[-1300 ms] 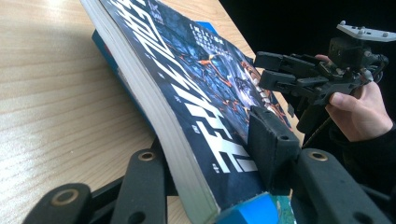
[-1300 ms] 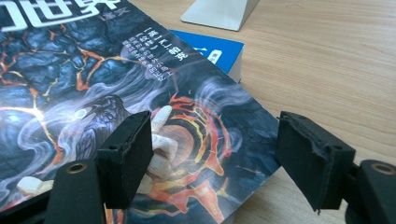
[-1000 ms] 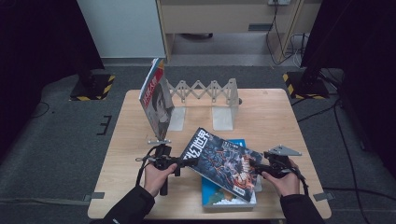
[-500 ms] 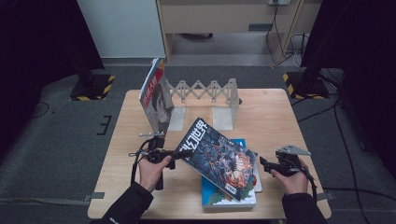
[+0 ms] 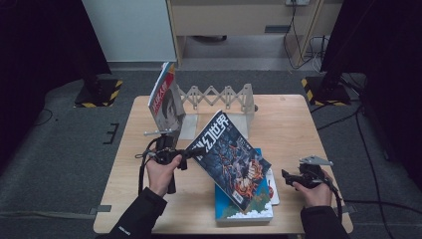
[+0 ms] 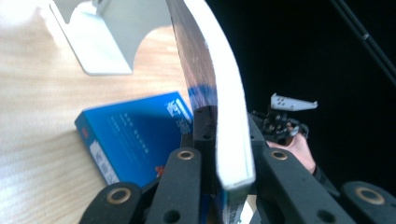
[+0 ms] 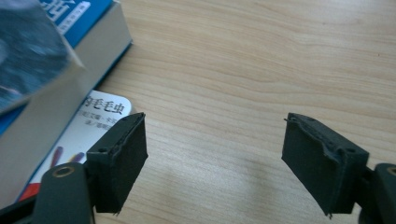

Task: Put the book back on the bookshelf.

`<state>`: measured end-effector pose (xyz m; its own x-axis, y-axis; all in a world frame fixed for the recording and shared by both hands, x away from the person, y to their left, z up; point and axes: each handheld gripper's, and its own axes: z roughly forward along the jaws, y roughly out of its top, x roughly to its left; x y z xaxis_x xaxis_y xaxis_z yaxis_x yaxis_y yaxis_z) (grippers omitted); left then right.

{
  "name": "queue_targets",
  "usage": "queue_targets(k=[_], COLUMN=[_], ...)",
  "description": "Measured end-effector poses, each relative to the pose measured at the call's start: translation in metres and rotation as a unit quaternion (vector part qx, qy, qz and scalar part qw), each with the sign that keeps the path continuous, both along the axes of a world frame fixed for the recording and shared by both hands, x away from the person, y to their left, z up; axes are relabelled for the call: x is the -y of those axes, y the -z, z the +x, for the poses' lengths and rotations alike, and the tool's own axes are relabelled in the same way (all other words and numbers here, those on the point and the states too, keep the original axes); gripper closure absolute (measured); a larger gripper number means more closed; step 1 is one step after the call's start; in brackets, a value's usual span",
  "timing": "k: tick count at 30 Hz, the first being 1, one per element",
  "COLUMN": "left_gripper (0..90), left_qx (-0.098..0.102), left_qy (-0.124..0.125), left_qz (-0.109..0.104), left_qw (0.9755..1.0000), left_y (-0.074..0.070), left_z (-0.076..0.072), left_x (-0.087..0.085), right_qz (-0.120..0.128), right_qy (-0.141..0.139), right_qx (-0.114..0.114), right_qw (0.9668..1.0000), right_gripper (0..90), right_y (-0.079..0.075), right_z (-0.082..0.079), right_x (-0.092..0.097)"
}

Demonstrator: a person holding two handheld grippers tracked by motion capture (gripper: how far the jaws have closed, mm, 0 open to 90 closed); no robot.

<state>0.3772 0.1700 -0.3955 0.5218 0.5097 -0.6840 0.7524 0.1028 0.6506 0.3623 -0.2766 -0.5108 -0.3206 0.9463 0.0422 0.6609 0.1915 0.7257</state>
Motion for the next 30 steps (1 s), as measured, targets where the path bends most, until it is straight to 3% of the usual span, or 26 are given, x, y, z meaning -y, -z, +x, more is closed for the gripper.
queue_targets(k=[6,8,16,22,30], left_gripper=[81.9,82.0,81.9,81.9,81.9], left_qx=[0.014,0.016,0.047,0.089,0.102], left_qy=[-0.008,-0.005,-0.020,-0.040,-0.061], left_qz=[-0.001,-0.013,-0.008,0.030,0.023], left_qw=[0.9999,0.9998,0.9987,0.9948,0.9926], left_y=[-0.014,-0.017,-0.039,-0.059,-0.070], left_z=[0.001,0.002,0.002,-0.001,-0.001], left_x=[0.001,0.001,-0.001,-0.005,-0.020], right_qz=[-0.010,-0.016,-0.019,-0.025,-0.034], right_qy=[0.003,0.001,0.008,0.008,0.010], right_qx=[-0.014,-0.016,-0.026,-0.035,-0.036], right_qw=[0.9998,0.9997,0.9994,0.9990,0.9987], right_gripper=[19.4,19.4,16.4,14.2,11.1], right_y=[0.005,0.006,0.012,0.016,0.020], right_z=[0.002,0.002,0.003,0.004,0.005], right_x=[0.003,0.005,0.010,0.012,0.013])
